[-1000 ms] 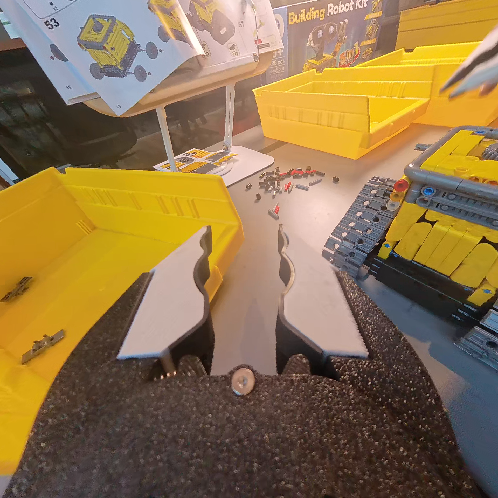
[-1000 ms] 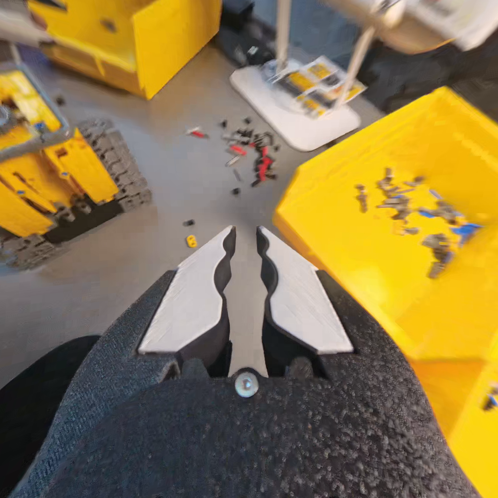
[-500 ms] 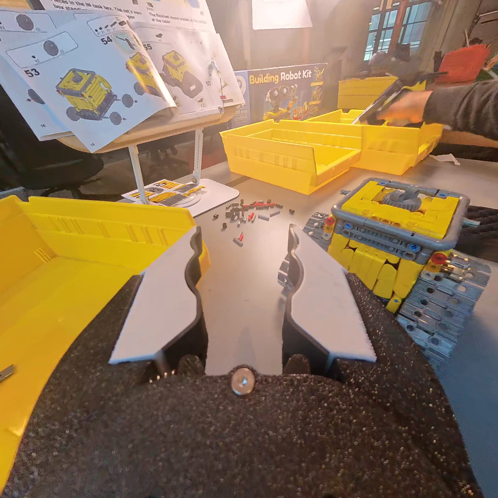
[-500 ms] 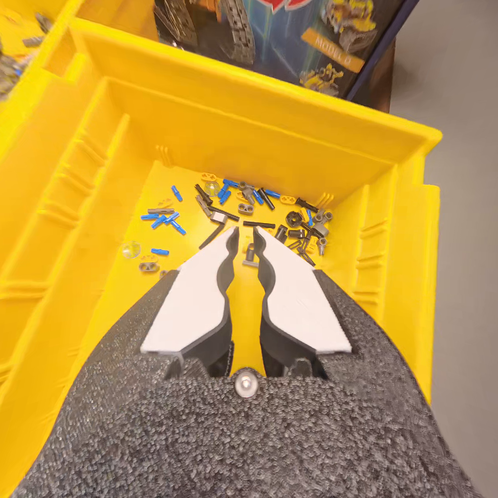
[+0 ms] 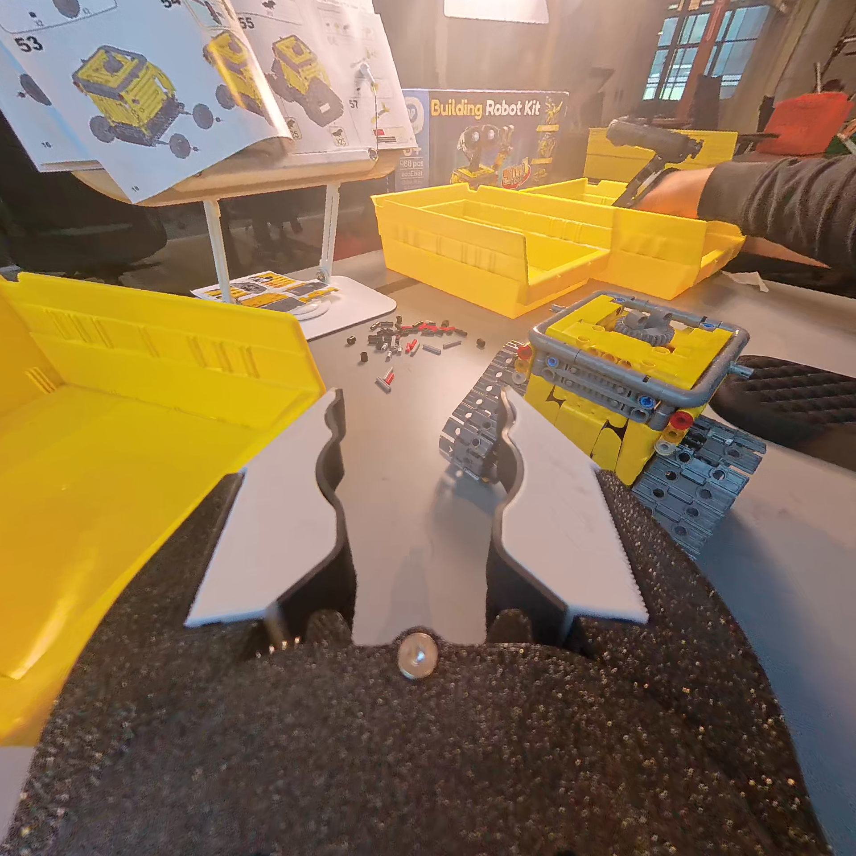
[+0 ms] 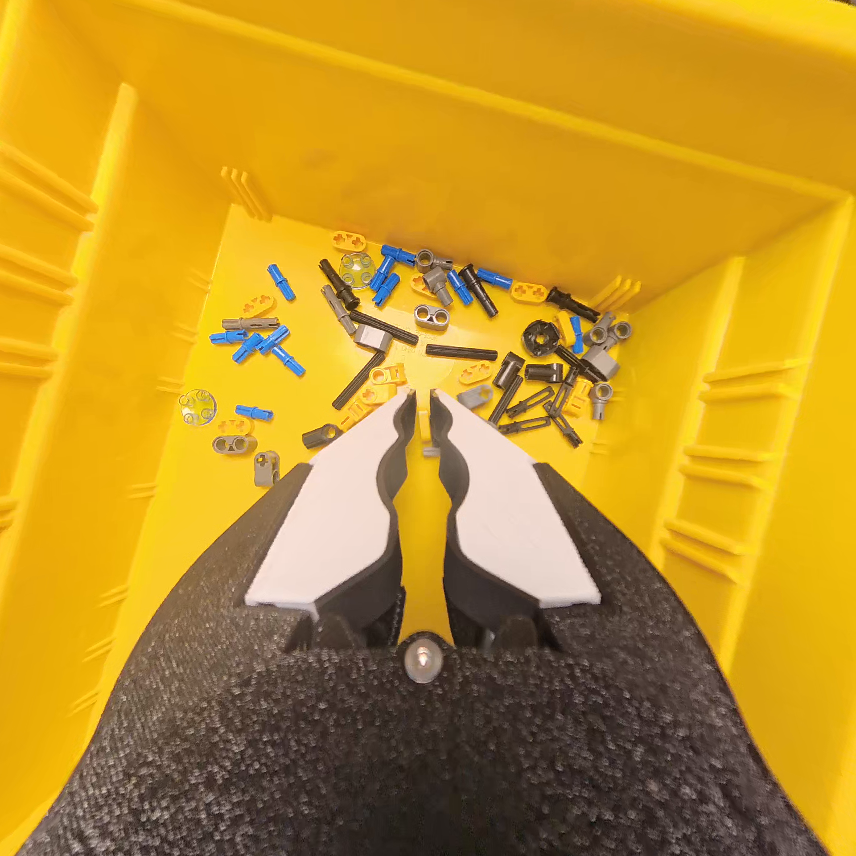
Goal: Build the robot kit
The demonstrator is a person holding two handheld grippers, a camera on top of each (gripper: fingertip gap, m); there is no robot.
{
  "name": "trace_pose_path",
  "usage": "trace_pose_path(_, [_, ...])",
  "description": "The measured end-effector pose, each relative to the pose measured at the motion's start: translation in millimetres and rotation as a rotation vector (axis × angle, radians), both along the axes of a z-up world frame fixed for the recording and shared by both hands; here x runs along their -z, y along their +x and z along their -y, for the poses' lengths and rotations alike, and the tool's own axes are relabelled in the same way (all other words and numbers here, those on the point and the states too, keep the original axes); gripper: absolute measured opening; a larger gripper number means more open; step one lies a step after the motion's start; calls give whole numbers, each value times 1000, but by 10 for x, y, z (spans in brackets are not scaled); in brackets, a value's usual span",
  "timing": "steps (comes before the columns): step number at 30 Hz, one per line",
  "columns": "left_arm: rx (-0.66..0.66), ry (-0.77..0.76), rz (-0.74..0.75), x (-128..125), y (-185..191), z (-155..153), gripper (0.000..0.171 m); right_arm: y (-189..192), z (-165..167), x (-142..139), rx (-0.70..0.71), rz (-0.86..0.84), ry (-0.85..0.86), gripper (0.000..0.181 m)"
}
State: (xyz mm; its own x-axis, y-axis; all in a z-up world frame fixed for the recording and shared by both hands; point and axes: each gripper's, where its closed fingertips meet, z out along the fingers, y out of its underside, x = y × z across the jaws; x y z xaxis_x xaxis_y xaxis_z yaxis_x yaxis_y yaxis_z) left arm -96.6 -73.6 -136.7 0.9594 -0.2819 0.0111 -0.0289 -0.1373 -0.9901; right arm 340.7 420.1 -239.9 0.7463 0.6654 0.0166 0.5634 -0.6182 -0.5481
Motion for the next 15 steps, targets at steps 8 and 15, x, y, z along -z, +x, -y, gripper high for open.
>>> trace_pose_path(8, [9, -1, 18, 7, -6, -3, 64, 9, 94, -78, 7, -38, -3, 7])
trace_pose_path(15, [1, 26, 15, -31, -13, 27, 63, 134, 41, -53, 73, -15, -12, 10])
